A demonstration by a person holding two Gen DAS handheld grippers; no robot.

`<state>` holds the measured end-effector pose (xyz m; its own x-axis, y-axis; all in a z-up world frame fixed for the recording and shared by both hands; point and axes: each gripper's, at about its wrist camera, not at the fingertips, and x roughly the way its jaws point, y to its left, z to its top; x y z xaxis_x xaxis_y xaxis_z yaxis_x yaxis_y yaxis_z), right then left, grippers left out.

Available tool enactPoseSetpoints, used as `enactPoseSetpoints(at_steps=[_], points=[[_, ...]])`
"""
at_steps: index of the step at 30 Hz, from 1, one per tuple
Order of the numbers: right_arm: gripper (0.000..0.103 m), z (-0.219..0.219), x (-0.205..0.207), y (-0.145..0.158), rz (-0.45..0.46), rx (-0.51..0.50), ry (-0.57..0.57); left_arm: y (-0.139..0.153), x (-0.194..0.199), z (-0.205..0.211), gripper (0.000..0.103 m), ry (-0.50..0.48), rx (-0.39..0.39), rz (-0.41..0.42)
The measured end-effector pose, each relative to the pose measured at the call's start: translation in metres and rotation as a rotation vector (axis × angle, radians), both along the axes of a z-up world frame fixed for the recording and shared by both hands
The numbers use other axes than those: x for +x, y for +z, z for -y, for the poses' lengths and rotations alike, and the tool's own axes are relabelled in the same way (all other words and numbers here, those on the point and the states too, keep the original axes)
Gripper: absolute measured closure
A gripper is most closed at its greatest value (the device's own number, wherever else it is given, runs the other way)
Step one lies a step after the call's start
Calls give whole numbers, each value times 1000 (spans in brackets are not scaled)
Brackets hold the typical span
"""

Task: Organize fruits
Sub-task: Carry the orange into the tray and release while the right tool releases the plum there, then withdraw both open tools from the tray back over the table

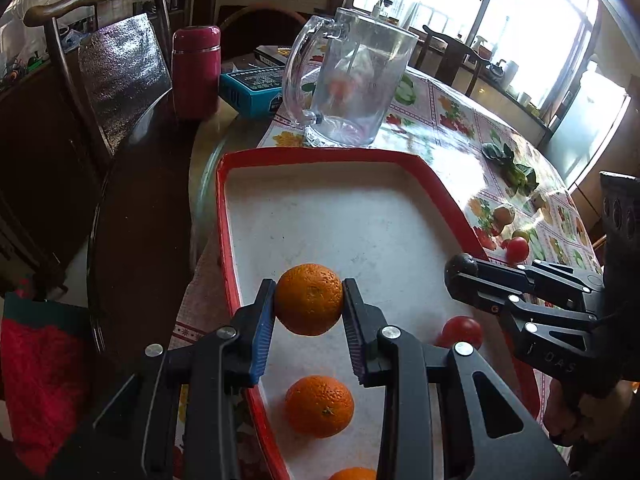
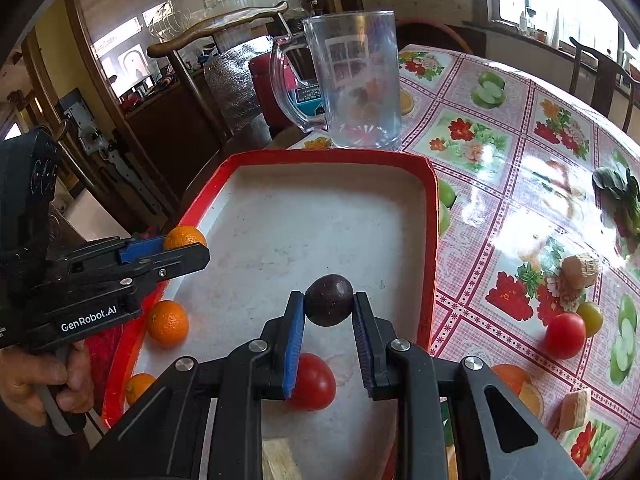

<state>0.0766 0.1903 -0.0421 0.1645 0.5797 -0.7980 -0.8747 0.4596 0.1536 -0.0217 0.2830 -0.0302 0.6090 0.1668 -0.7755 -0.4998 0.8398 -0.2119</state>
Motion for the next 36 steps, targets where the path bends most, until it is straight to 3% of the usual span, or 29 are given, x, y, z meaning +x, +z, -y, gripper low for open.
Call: enactPoseSetpoints(at_steps=[4, 10, 15, 20, 26, 30, 36], points=[[78, -5, 2, -8, -16, -27, 10, -9, 5, -2, 73, -7, -11, -27], [65, 0, 2, -5, -18, -10, 6, -10, 8, 0, 72, -2, 1, -50], [62, 19, -3, 6, -13, 25, -7, -5, 2, 6, 59, 1, -6, -28], [61, 48, -5, 21, -17, 76, -39, 5, -6, 16, 48, 14, 19, -5], [57, 93, -4, 36, -26, 151, -114, 21, -17, 30, 47, 27, -2, 57], [56, 131, -3, 42, -31, 196, -184, 28, -17, 48, 37, 13, -16, 91], [55, 191, -3, 39, -26, 215, -296, 32, -8, 77, 36, -26, -23, 99]])
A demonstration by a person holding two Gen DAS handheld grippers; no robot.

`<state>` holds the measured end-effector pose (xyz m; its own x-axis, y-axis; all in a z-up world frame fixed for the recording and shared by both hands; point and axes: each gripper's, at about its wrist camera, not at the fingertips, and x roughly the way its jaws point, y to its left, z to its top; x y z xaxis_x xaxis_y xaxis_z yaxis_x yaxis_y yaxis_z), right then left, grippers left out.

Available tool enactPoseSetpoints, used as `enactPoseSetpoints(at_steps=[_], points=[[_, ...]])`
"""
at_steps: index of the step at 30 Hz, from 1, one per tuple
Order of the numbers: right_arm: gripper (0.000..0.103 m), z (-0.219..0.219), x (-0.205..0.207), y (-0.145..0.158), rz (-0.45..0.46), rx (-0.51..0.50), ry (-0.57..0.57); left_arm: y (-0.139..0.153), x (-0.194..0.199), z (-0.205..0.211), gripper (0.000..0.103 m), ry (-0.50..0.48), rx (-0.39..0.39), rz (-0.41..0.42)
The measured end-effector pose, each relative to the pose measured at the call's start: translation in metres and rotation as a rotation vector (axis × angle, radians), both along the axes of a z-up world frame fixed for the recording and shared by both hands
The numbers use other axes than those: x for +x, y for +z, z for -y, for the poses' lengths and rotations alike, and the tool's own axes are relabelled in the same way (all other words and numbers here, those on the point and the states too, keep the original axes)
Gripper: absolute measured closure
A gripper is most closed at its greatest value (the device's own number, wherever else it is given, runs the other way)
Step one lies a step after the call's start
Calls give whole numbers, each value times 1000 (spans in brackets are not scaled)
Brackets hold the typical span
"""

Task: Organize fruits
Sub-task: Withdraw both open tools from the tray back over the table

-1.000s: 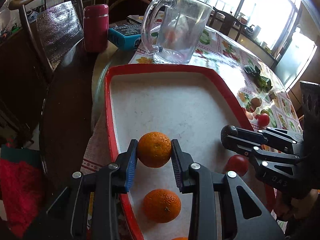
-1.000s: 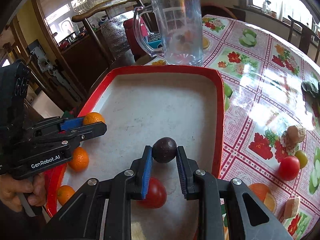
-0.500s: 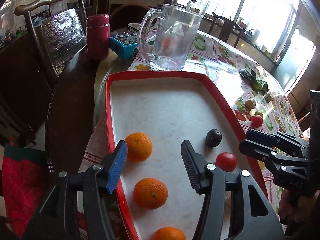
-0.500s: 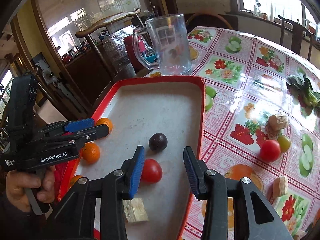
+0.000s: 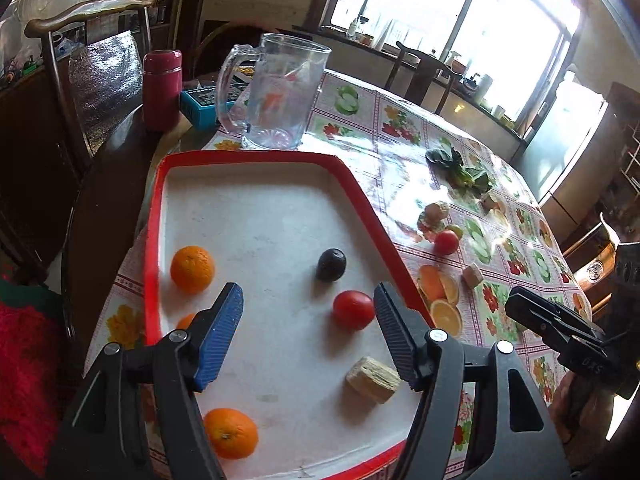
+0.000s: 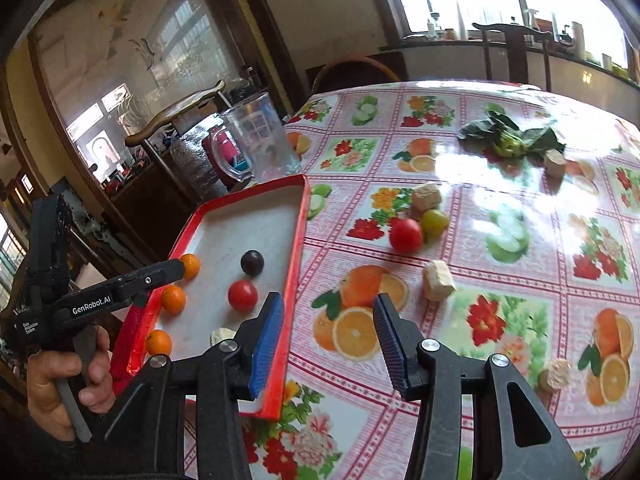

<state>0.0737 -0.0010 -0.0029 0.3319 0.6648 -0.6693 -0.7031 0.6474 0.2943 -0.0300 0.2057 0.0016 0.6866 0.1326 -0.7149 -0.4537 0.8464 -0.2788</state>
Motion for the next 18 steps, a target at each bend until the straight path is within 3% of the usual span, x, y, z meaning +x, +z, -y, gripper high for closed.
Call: enactPoseSetpoints(at_steps=[9, 12, 18], points=[[51, 73, 1, -14, -32, -12, -121, -2, 17, 47, 35, -86, -12, -16], [51, 89, 0, -17, -33, -13, -144, -1, 19, 59, 31, -102, -14, -16], [51, 109, -4, -24, -28, -27, -178, 2, 26, 81, 30, -152, -8, -13]])
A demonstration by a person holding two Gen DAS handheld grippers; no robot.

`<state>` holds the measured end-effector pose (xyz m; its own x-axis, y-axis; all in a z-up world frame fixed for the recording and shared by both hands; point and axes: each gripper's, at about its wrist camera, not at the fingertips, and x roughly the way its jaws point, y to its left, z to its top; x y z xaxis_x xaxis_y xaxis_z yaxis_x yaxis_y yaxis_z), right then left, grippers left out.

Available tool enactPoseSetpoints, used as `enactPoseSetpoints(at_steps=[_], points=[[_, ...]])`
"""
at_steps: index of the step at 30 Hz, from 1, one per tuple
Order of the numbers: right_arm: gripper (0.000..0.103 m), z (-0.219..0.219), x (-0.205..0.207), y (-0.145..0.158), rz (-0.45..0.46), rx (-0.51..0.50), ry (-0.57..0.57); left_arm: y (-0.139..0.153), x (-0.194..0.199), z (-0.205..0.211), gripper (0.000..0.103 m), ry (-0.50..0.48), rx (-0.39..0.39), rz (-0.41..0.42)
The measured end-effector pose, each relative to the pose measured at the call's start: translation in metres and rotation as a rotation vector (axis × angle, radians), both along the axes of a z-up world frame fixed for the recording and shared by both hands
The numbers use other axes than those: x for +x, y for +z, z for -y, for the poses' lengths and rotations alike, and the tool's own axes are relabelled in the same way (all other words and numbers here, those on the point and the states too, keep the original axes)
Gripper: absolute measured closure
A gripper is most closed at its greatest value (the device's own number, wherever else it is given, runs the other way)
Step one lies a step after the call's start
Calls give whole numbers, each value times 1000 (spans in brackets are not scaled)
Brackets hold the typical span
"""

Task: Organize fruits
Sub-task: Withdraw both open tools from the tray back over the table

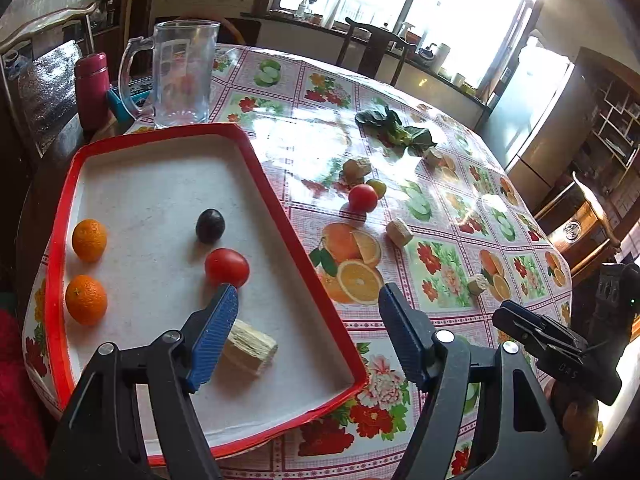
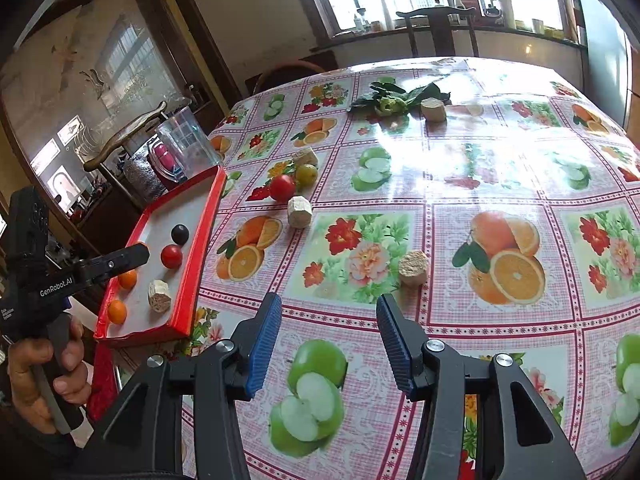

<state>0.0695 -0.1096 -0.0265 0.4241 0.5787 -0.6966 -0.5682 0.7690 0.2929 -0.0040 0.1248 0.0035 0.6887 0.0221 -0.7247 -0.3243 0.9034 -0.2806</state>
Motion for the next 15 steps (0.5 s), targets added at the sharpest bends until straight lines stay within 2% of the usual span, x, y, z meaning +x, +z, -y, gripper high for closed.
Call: enactPoseSetpoints(at_steps=[7, 15], points=[[51, 8, 4, -9, 23, -33, -22, 2, 15, 30, 30, -72, 19, -8], [52, 2, 35, -17, 74, -133, -35, 3, 56, 57, 30, -137, 31, -29]])
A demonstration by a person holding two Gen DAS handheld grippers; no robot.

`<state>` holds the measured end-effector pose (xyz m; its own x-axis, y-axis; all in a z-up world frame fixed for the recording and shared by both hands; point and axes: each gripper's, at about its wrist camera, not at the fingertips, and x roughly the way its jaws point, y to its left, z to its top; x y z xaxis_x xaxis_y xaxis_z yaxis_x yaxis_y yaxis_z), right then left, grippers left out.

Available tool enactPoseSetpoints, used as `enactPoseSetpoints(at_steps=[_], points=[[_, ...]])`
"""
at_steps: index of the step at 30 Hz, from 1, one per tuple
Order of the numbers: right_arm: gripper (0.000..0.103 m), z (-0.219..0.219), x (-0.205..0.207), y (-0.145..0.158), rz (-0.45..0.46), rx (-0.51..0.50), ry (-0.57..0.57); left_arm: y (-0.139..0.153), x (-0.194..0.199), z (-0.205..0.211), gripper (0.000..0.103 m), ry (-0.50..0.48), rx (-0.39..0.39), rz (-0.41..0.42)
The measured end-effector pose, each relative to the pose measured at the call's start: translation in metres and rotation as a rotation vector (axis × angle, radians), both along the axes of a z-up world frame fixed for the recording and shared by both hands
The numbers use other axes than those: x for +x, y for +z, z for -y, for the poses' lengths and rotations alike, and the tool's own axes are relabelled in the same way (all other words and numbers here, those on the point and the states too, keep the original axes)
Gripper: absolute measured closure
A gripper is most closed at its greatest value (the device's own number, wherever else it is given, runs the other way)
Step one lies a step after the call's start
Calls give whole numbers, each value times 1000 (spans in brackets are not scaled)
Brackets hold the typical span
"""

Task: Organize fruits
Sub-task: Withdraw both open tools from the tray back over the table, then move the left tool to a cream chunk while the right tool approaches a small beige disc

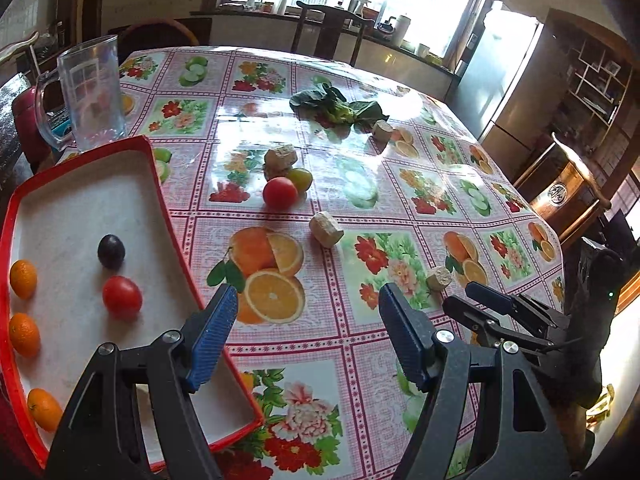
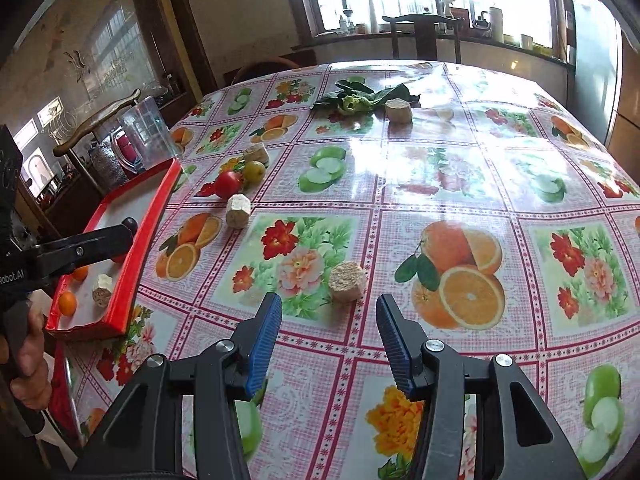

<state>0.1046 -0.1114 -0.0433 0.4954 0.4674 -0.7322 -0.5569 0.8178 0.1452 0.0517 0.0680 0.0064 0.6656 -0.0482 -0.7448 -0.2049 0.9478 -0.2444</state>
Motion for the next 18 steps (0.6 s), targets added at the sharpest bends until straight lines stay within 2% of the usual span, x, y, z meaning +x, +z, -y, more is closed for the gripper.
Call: enactPoseSetpoints(at_steps=[9, 14, 16, 18], points=[[54, -13, 19, -7, -8, -35, 42, -17, 60, 11, 30, 10, 18, -37], [65, -14, 27, -12, -17, -51, 46, -33, 83, 15, 31, 24, 38, -82], [70, -13, 28, -13, -13, -51, 42, -37, 89, 15, 36, 26, 37, -86], [72, -12, 29, -13, -13, -48, 42, -43, 96, 15, 46, 28, 38, -103]])
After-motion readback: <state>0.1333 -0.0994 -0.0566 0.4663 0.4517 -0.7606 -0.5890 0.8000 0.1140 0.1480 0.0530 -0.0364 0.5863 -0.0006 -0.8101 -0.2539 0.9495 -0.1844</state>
